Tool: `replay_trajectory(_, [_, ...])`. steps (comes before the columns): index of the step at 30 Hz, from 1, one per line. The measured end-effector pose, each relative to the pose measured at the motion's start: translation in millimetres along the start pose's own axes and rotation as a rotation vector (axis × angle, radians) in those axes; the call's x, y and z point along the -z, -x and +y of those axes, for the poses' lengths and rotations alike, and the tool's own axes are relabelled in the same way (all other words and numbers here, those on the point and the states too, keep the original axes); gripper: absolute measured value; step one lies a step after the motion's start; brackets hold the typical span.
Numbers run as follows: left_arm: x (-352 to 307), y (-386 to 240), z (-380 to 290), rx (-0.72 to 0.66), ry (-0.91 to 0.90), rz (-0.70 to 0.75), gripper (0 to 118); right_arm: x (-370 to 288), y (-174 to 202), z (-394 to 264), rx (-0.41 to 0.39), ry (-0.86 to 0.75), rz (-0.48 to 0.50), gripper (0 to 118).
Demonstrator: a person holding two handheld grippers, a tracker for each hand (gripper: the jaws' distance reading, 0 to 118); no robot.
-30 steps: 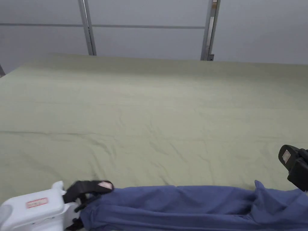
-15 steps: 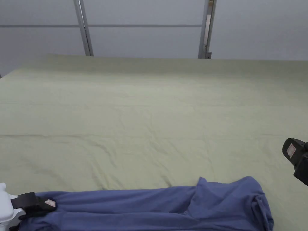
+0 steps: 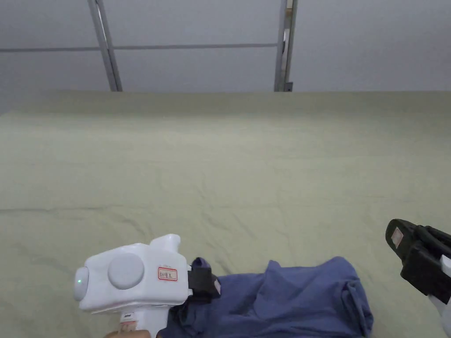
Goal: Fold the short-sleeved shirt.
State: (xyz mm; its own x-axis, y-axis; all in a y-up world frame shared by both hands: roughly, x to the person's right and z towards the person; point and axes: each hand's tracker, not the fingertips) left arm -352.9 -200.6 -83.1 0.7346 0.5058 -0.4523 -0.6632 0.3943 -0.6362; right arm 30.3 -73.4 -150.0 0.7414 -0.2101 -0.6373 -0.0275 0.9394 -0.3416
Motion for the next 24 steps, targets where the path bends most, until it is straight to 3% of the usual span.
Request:
replay_trajectory(1, [-2.1,4.2,0.4,-0.065,-0.019,-0.045,72,-2.3,-4.5,-0.4,-0.001,0.001,-0.006,2])
replay_trajectory(2, [-12.7,1.2,-0.4,-0.116,-0.046,-0.103,78,-4.3,-8.9,-0.8,-0.004,0.001,-0.018,2])
replay_trajectory(4, [-39.5,12.5,0.7,-0.177,-0.158,-0.227,78,-6.5,-17.2,-2.3,0.000,0.003,-0.037,2])
replay_trajectory(5, [-54.5,16.5,-1.9,-0.177,-0.251,-0.223,78,-6.0,-21.6,-3.6,0.014,0.001,-0.044,2])
replay_trajectory(7, [-79.7,5.0,-12.2,-0.097,-0.389,-0.003,76,-4.0,-28.1,-6.2,0.047,0.002,-0.045,2])
replay_trajectory(8, [-73.8,-5.2,-18.7,-0.012,-0.423,0.196,63,-2.3,-30.0,-7.8,0.061,0.004,-0.047,2])
replay_trajectory(10, [-52.2,-22.3,-34.3,0.115,-0.424,0.402,2,1.5,-31.6,-11.3,0.082,0.009,-0.043,2])
replay_trajectory(11, [-34.7,-27.2,-38.6,0.164,-0.323,0.351,2,2.7,-31.5,-12.7,0.085,0.012,-0.038,2])
replay_trajectory(14, [12.2,-54.8,-63.1,0.118,-0.157,0.112,2,3.0,-26.9,-15.6,0.079,0.027,-0.025,2])
replay_trajectory(17, [55.7,-98.8,-87.5,0.338,-0.106,0.145,1,-0.3,-24.7,-15.8,0.063,0.037,-0.021,2])
replay_trajectory(22, [25.1,-88.9,-66.6,0.180,-0.126,-0.077,2,-8.9,-27.5,-7.6,0.035,0.021,-0.044,2])
replay_trajectory(24, [-12.6,-70.5,-55.5,0.138,-0.222,-0.086,2,-8.3,-29.8,-5.8,0.043,0.014,-0.045,2])
